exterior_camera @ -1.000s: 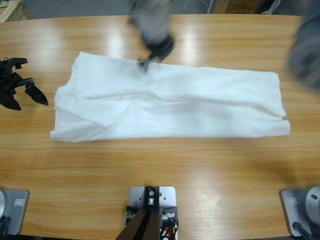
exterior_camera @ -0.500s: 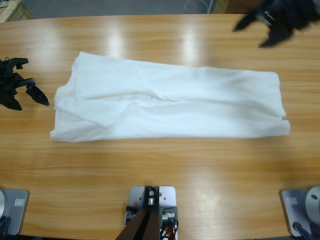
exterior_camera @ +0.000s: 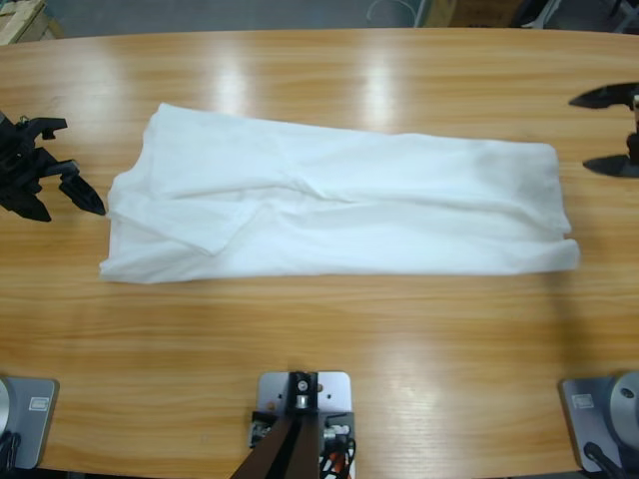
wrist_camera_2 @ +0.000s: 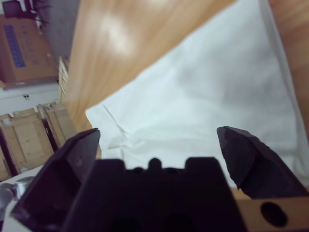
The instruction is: Fold clothes
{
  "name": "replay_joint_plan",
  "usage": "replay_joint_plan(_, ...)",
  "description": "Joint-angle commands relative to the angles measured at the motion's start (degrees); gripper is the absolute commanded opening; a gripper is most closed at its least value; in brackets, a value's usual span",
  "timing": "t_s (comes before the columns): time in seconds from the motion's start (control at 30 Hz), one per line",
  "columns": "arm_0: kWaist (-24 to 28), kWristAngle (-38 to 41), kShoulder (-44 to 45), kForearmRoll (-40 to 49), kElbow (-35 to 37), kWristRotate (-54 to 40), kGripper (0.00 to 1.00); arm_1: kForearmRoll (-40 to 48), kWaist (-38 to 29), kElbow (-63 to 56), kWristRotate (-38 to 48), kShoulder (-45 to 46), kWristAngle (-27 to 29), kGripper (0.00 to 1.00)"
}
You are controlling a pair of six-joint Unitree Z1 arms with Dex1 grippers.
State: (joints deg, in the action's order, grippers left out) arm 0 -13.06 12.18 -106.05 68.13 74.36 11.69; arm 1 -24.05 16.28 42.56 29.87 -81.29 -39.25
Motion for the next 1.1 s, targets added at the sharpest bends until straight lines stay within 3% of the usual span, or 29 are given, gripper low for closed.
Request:
replay_joint_plan(0.03,-0.7,-0.23,-2.0,-0.63,-1.23,0.17,0.913,-9.59,0.89,0.75,-10.78,6.28,10.39,0.975)
replay_joint_plan(0.1,-0.82,-0.23,-2.21,-0.63,-1.23,0.17,0.913,-8.2,0.86,0.72,-12.79,10.15,10.27,0.91)
replay_joint_plan(0.2,-0.89,-0.23,-2.23,-0.63,-1.23,0.17,0.913,-5.69,0.86,0.14,-13.44,11.22,10.48,0.908)
replay_joint_plan(0.3,-1.11,-0.23,-2.14,-0.59,-1.23,0.17,0.913,-1.93,0.68,-0.74,-14.67,6.09,7.12,0.908)
replay_joint_plan(0.4,-1.19,-0.23,-2.14,-0.56,-1.21,0.17,0.913,0.59,0.63,-3.6,-10.13,2.84,5.73,0.908)
replay_joint_plan(0.7,-1.35,-0.21,-2.09,-0.54,-1.23,0.17,0.913,23.65,0.42,-21.38,5.37,5.83,13.9,0.904)
replay_joint_plan(1.1,-1.7,-0.14,-2.41,-0.45,-1.14,0.17,0.913,38.91,0.42,-29.11,7.89,-4.05,13.57,0.907)
